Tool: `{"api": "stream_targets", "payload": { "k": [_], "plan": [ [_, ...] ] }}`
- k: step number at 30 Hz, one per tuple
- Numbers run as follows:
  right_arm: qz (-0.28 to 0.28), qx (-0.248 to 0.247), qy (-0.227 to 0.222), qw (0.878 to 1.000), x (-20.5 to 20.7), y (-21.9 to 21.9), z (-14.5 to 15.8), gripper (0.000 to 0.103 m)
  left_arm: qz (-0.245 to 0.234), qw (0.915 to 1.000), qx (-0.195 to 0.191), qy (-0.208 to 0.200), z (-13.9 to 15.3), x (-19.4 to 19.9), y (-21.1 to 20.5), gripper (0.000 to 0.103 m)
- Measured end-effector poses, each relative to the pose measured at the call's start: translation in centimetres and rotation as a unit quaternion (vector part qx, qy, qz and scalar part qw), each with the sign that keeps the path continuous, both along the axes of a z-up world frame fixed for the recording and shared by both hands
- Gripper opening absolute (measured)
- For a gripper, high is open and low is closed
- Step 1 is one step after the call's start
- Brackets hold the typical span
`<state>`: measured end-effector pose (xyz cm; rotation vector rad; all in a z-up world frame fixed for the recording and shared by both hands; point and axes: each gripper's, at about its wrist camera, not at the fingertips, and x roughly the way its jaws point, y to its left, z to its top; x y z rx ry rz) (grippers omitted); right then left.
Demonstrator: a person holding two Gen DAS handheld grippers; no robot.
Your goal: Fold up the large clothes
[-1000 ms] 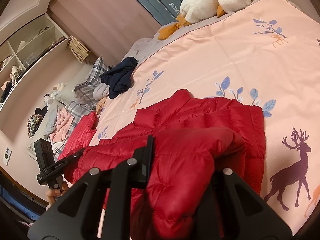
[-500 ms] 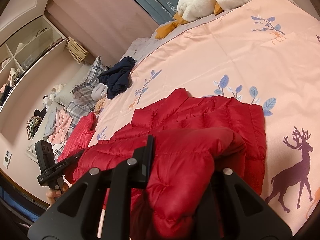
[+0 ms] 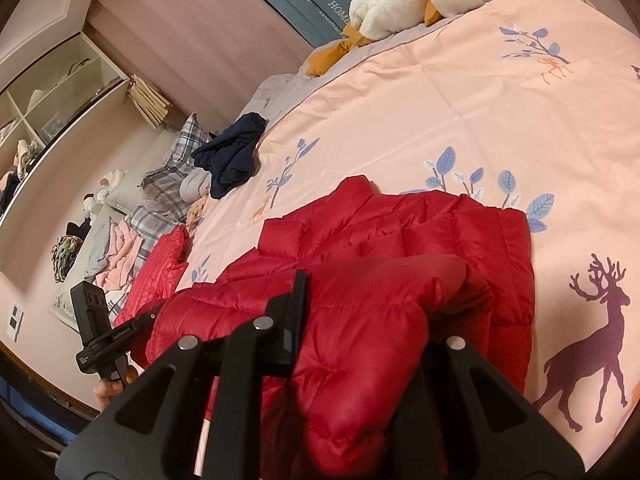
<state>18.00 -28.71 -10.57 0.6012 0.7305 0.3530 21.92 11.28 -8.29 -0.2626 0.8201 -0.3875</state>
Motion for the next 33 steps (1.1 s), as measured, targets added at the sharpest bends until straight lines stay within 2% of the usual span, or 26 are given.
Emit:
{"api": "stream_targets", "payload": {
  "k": [19, 33],
  "plan": [
    [-0.007, 0.006, 0.001, 1.000, 1.2, -0.2, 0.0, 0.015, 0.003, 1.0000, -0.002, 0.006, 0.2, 1.9, -0.1, 0.018],
    [-0.019, 0.018, 0.023, 0.999, 3.4, -0.6, -0.5, 0.016, 0.007, 0.9997, 0.012, 0.021, -0.3, 4.6, -0.7, 0.018]
  ]
}}
